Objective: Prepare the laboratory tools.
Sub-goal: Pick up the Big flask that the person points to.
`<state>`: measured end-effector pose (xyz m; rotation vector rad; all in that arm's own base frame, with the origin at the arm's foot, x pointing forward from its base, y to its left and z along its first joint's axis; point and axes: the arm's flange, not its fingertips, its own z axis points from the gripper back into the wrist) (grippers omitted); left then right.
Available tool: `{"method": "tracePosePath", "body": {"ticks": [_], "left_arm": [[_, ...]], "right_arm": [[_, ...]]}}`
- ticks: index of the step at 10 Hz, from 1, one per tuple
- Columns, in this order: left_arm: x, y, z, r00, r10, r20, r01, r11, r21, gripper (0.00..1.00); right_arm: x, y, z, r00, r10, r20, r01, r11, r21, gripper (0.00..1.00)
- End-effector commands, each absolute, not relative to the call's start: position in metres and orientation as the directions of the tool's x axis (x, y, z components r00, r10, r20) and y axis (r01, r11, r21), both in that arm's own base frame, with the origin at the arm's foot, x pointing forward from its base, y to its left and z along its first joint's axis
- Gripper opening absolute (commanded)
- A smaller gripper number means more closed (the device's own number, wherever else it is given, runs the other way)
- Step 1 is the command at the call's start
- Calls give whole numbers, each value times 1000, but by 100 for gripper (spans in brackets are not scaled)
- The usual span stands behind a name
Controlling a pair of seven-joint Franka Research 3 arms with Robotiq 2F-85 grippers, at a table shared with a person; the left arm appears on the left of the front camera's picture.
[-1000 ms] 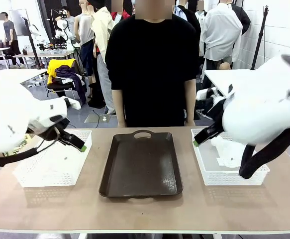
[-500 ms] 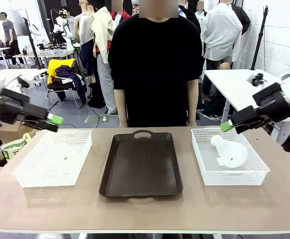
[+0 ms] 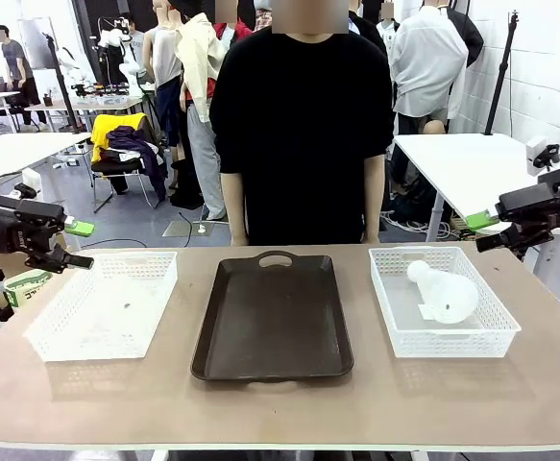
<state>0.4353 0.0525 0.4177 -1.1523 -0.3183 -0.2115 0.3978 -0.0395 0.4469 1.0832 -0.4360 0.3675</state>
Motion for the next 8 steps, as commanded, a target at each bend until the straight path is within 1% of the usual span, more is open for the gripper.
{"method": "tracePosePath", "body": {"ticks": [1, 3, 5, 6, 8], "left_arm": [[427, 50, 430, 937, 4, 349, 322, 376, -869, 100], [424, 49, 424, 943, 3, 333, 310, 355, -882, 100], [425, 48, 422, 942, -8, 337, 319, 342, -884, 100], [426, 48, 424, 936, -3, 351, 331, 341, -880, 100], [427, 47, 422, 942, -25, 335, 321, 366, -874, 100]], "right_arm": [[410, -50, 435, 867, 75, 493, -483, 377, 791, 100], [408, -54, 429, 871, 65, 487, -479, 328, 814, 100], [410, -54, 426, 872, 72, 484, -480, 314, 819, 100], [404, -56, 424, 883, 66, 465, -458, 336, 823, 100], [404, -56, 424, 883, 66, 465, -458, 336, 823, 100]]}}
